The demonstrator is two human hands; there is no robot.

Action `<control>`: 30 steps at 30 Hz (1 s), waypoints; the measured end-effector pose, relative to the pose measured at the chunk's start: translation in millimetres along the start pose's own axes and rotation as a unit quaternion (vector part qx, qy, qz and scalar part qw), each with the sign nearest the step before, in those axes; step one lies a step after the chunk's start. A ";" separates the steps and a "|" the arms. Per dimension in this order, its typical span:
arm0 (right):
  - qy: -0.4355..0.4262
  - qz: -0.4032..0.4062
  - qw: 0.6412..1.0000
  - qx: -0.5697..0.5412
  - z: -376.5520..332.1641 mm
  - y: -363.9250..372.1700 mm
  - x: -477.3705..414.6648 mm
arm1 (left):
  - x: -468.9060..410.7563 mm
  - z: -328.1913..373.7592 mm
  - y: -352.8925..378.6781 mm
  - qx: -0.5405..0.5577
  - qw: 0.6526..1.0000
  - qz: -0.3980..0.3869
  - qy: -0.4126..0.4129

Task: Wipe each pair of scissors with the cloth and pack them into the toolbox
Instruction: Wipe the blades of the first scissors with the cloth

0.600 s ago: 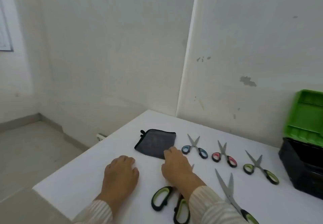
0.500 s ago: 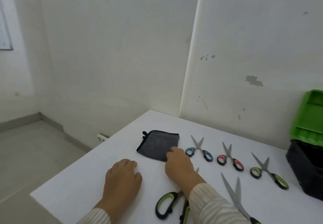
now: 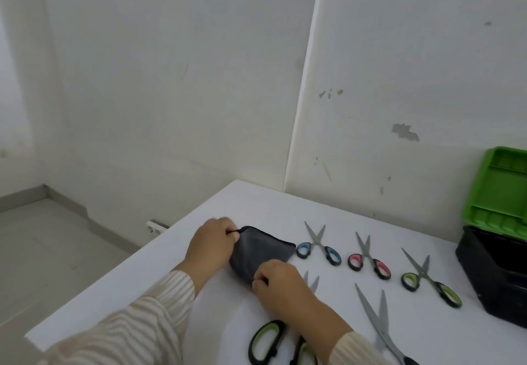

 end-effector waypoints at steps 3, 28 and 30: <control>0.043 0.108 0.986 -0.121 0.7 -53.3 6.0 | 19.7 69.6 -17.6 0.008 0.991 0.013 0.132; 0.099 0.343 0.933 -0.053 122.1 -221.1 277.3 | 214.3 282.2 114.3 0.183 0.933 -0.184 0.250; 0.118 0.330 0.937 -0.015 131.9 -215.4 276.8 | 215.3 278.9 128.5 0.202 0.925 -0.227 0.229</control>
Point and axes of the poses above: each hand's wrist, its own x-axis away from the middle knuckle, its own y-axis out of the palm, z = x × y, the point moved 7 cm from there along -x, towards the middle knuckle, and after that the axes turned 2 degrees about y, right-handed, at the moved point
